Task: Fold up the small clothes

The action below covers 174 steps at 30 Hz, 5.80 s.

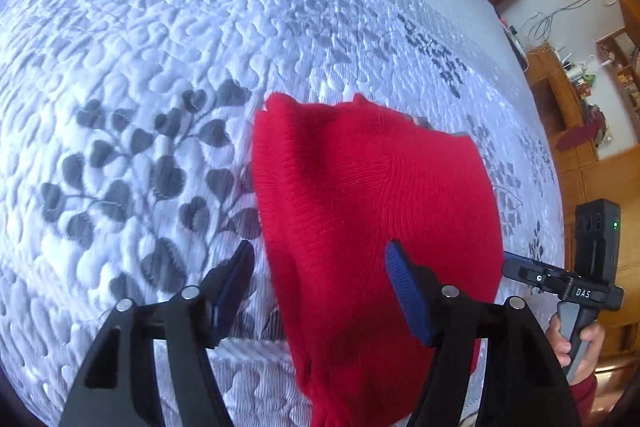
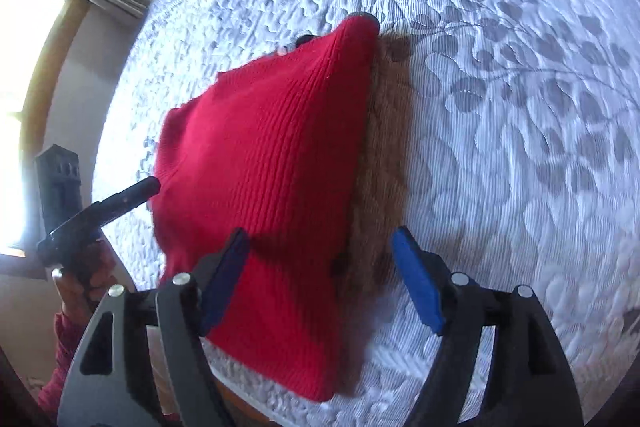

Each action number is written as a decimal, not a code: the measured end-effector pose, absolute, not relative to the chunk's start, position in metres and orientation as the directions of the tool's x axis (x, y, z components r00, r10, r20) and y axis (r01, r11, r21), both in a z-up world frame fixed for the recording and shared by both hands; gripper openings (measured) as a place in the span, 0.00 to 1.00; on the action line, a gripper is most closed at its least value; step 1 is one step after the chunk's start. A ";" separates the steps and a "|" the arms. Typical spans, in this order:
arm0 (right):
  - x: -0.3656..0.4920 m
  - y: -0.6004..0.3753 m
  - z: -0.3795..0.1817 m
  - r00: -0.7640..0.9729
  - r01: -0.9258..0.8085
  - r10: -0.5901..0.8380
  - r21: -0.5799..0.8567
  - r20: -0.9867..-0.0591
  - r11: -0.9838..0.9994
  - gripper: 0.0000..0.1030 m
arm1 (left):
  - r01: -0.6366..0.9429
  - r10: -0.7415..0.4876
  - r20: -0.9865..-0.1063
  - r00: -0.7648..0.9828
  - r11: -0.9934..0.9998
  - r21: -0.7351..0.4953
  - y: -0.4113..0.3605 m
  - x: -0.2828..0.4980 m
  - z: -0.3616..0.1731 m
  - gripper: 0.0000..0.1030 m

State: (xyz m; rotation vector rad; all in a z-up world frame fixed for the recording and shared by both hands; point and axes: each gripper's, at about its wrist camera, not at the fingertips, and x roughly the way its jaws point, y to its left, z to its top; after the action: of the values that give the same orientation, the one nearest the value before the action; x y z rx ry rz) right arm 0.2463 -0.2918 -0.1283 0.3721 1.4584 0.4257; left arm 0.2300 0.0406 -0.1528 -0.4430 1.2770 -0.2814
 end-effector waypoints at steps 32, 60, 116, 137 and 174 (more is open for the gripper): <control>0.270 -0.269 -0.161 0.017 -0.104 0.597 0.592 -0.802 0.799 0.64 | 0.056 -0.550 -0.803 0.229 0.831 -0.553 0.008 0.249 -0.183 0.64; 0.200 -0.345 -0.091 0.159 -0.102 0.604 0.596 -0.781 0.797 0.36 | 0.232 -0.567 -0.767 0.300 0.823 -0.519 -0.077 0.202 -0.104 0.20; 0.139 -0.485 -0.153 0.072 0.055 0.413 0.417 -0.908 0.907 0.15 | 0.263 -0.420 -0.890 0.178 0.891 -0.369 -0.211 0.166 -0.171 0.40; 0.054 -0.467 -0.072 0.351 0.105 0.177 0.227 -0.919 0.968 0.88 | 0.177 -0.175 -0.908 0.381 0.978 -0.114 -0.188 0.105 -0.103 0.73; 0.019 -0.427 -0.023 0.406 0.125 0.081 0.143 -0.910 0.982 0.91 | 0.166 -0.175 -0.882 0.437 0.980 -0.113 -0.194 0.059 -0.041 0.75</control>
State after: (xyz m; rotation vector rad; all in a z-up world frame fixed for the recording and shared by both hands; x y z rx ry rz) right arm 0.0192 -0.4273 -0.0233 0.1998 1.1549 -0.0280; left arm 0.0591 -0.1944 -0.0407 -0.0094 1.0984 -0.2124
